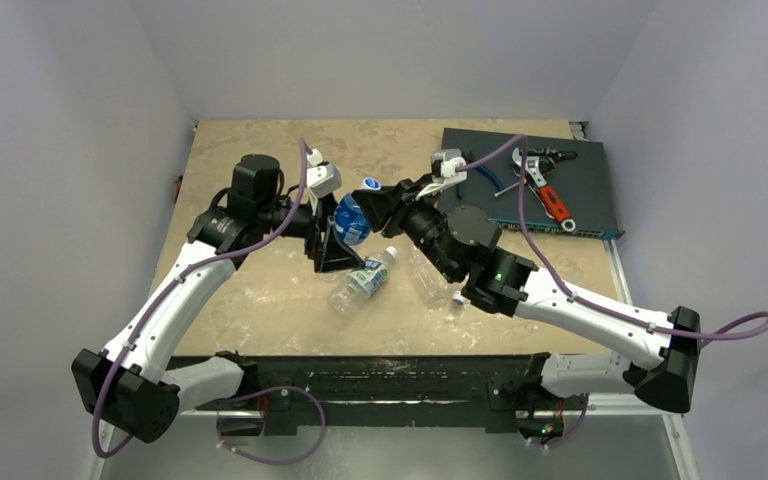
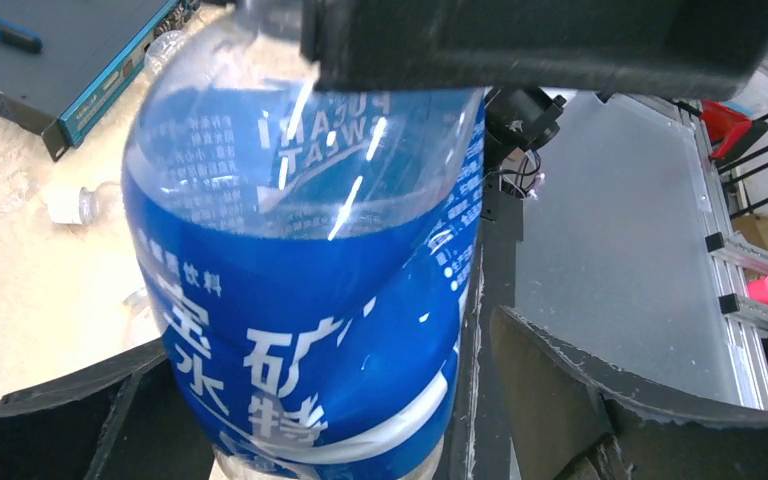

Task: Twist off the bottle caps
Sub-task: Pick up the plastic bottle at the center of the board.

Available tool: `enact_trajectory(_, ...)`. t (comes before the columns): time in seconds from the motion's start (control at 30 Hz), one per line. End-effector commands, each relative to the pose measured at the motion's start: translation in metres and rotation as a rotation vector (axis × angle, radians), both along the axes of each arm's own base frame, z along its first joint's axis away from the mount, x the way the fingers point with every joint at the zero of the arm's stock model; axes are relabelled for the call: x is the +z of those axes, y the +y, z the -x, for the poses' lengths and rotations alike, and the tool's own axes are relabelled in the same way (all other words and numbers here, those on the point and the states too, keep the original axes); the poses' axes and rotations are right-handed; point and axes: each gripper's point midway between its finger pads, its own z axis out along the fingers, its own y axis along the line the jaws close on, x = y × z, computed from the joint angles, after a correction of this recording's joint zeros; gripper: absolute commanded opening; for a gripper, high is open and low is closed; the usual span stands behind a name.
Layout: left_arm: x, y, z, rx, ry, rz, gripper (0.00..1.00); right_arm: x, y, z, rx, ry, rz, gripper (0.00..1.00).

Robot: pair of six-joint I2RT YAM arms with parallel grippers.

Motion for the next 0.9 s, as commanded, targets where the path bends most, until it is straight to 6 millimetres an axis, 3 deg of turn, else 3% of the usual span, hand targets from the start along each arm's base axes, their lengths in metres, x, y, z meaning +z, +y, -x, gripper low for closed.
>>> enact_trajectory(0.0,0.009,-0.001,0.008,-0.021,-0.012,0.037,0.9,0.048,-0.017,-0.007,-0.098,-0.085,-0.131,0.2)
enact_trajectory(0.07,0.012,-0.001,0.004,0.004,-0.015,0.04,0.93,0.049,-0.017,-0.006,-0.099,-0.087,-0.137,0.2)
enact_trajectory(0.13,0.017,-0.001,0.001,0.018,-0.043,0.048,0.87,0.046,-0.018,-0.006,-0.101,-0.085,-0.134,0.2)
enact_trajectory(0.27,0.02,-0.002,-0.001,0.013,-0.074,0.06,0.43,0.038,-0.018,-0.005,-0.101,-0.08,-0.119,0.21)
enact_trajectory(0.33,0.02,-0.002,-0.003,0.014,-0.083,0.058,0.3,0.034,-0.017,-0.005,-0.1,-0.074,-0.107,0.26)
enact_trajectory(0.37,0.02,-0.002,-0.003,0.016,-0.086,0.056,0.29,0.031,-0.016,-0.006,-0.101,-0.068,-0.096,0.33)
enact_trajectory(0.43,0.02,-0.002,-0.006,0.023,-0.104,0.05,0.29,0.028,-0.014,-0.008,-0.104,-0.047,-0.077,0.6)
enact_trajectory(0.57,0.018,0.001,-0.009,0.031,-0.162,0.029,0.28,0.035,-0.019,-0.012,-0.144,0.01,-0.074,0.81)
enact_trajectory(0.7,0.017,0.007,-0.015,0.061,-0.253,-0.002,0.28,0.056,-0.026,-0.015,-0.186,0.045,-0.102,0.84)
enact_trajectory(0.87,0.022,0.016,-0.032,0.149,-0.391,-0.032,0.27,0.062,-0.016,-0.016,-0.168,0.072,-0.091,0.82)
